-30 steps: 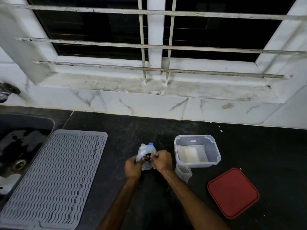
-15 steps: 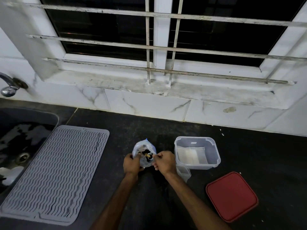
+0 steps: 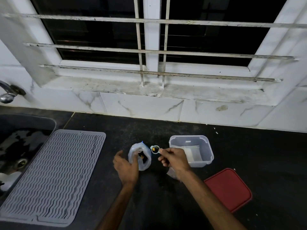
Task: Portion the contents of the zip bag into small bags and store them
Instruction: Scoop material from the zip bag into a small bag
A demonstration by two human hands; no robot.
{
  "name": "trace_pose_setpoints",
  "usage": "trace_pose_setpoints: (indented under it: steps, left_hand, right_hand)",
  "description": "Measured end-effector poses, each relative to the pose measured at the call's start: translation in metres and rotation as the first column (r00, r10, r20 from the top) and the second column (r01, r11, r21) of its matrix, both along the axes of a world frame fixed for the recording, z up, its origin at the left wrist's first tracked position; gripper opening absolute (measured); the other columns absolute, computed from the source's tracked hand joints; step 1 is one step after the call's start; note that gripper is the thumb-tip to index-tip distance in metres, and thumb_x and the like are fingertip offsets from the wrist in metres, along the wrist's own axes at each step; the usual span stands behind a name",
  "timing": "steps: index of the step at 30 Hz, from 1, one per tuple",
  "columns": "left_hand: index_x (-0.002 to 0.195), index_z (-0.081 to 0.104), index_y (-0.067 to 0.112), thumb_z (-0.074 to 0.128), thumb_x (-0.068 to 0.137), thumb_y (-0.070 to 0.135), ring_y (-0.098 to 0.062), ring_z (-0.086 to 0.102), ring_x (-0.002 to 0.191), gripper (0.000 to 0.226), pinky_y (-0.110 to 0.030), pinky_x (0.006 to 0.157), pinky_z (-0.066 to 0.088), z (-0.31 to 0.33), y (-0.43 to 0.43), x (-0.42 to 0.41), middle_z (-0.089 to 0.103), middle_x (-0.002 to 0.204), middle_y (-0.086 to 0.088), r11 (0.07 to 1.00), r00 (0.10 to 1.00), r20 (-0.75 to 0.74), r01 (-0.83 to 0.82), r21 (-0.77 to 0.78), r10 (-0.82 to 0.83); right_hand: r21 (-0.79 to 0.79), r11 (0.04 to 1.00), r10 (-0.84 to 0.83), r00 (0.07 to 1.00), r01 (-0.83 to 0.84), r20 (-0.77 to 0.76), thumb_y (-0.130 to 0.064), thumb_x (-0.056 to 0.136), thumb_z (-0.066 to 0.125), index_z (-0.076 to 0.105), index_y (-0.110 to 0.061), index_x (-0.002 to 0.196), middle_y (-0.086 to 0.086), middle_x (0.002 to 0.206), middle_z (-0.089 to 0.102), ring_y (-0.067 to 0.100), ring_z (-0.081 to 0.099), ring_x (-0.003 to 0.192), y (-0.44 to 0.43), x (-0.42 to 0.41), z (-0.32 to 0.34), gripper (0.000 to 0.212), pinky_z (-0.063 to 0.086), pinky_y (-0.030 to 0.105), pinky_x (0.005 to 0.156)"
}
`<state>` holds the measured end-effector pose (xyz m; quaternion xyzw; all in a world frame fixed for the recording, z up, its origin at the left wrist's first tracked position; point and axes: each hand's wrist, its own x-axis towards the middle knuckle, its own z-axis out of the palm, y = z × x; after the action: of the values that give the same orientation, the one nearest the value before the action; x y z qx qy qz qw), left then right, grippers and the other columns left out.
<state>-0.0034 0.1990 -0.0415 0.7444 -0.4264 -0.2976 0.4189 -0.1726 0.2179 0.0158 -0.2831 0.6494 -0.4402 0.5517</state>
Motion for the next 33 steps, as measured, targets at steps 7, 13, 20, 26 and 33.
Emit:
trace_pose_setpoints:
  steps: [7,13,20,26,33]
  left_hand:
    - [0.088,0.062,0.028,0.055,0.092,0.051,-0.012,0.063,0.084,0.024,-0.031,0.071,0.049,0.027,0.034,-0.039,0.066,0.087,0.01,0.927,0.924,0.078,0.373,0.04,-0.375]
    - [0.056,0.054,0.018,0.046,0.09,0.068,-0.007,0.056,0.059,0.061,-0.026,0.055,0.038,0.016,0.042,-0.082,0.059,0.058,0.006,0.748,0.788,0.029,0.572,0.337,-0.615]
    - [0.071,0.073,0.017,0.056,0.093,0.033,-0.011,0.066,0.072,0.031,-0.027,0.066,0.047,-0.001,0.041,-0.092,0.068,0.068,0.009,0.737,0.776,-0.016,0.606,0.298,-0.631]
    - [0.064,0.065,0.021,0.056,0.093,0.029,-0.012,0.065,0.073,0.031,-0.027,0.065,0.045,-0.006,0.039,-0.093,0.068,0.072,0.007,0.736,0.768,-0.021,0.621,0.269,-0.64]
    - [0.059,0.061,0.024,0.057,0.094,0.029,-0.01,0.063,0.068,0.035,-0.03,0.069,0.048,-0.011,0.039,-0.091,0.067,0.069,0.007,0.75,0.787,-0.092,0.611,0.255,-0.61]
  right_hand:
    - [-0.08,0.996,-0.031,0.998,0.026,-0.059,-0.017,0.091,0.069,0.071,-0.003,0.08,0.013,0.067,0.071,0.015,0.06,0.054,0.029,-0.043,0.006,0.017,0.049,0.026,0.053]
    - [-0.121,0.992,-0.069,0.98,0.046,-0.186,-0.014,0.09,0.07,0.068,0.004,0.078,0.017,0.066,0.07,0.02,0.057,0.051,0.053,-0.066,-0.012,0.022,0.047,0.027,0.047]
    - [-0.118,0.993,-0.05,0.957,0.017,-0.284,-0.011,0.089,0.07,0.067,0.005,0.079,0.011,0.06,0.07,0.016,0.056,0.045,0.065,-0.077,-0.026,0.019,0.048,0.027,0.044]
    - [-0.121,0.983,0.061,0.859,-0.141,-0.508,-0.018,0.086,0.073,0.068,-0.009,0.076,0.002,0.063,0.07,0.012,0.061,0.051,0.067,-0.078,-0.036,0.014,0.053,0.029,0.051]
    - [-0.182,0.95,0.031,0.656,-0.255,-0.754,-0.02,0.082,0.077,0.074,-0.017,0.089,-0.011,0.088,0.074,0.003,0.066,0.083,0.067,-0.073,-0.043,0.008,0.05,0.017,0.074]
